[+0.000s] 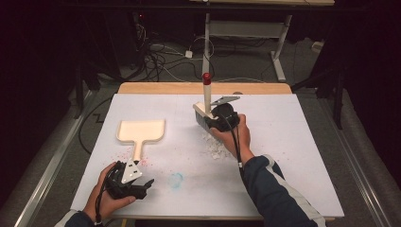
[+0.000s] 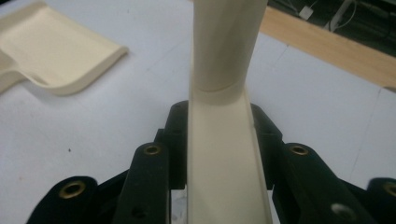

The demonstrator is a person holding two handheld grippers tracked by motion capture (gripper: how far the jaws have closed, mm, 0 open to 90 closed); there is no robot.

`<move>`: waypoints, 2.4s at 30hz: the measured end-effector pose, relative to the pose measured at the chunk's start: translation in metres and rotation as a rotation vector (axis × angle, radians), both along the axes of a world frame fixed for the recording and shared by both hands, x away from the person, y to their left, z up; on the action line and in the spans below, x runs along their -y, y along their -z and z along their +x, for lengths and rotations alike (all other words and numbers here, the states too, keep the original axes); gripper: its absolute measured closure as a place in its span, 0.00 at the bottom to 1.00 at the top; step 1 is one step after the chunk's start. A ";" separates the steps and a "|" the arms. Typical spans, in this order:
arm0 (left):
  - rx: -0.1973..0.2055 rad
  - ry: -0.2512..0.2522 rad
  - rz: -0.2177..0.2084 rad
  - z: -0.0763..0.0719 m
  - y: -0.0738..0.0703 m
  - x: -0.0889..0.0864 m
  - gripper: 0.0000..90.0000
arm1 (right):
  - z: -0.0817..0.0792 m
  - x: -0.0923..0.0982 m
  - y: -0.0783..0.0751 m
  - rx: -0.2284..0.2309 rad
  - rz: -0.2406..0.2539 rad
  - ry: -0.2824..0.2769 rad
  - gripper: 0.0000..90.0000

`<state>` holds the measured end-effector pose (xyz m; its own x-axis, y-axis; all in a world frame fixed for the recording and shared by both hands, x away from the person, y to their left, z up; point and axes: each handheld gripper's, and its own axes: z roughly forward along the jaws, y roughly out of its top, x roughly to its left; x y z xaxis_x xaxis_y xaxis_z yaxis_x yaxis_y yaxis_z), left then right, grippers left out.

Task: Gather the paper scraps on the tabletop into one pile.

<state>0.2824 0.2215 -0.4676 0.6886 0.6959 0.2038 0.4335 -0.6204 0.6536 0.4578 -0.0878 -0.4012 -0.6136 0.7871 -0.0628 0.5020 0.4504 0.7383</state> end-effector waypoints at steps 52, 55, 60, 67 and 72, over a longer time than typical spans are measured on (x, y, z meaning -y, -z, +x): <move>-0.012 0.006 0.029 0.000 0.002 0.004 0.21 | -0.079 0.057 0.031 0.022 0.080 -0.477 0.75; -0.009 0.010 0.030 0.000 0.002 0.005 0.21 | -0.073 0.061 0.032 0.034 0.087 -0.436 0.75; -0.005 0.012 0.037 0.000 0.002 0.005 0.21 | -0.076 0.068 0.018 0.089 0.103 -0.397 0.75; 0.008 0.018 0.039 -0.002 0.001 0.005 0.21 | -0.096 0.087 -0.007 0.176 0.151 -0.288 0.75; 0.012 0.023 0.042 -0.003 0.000 0.005 0.21 | -0.105 0.105 -0.004 0.220 0.129 -0.094 0.75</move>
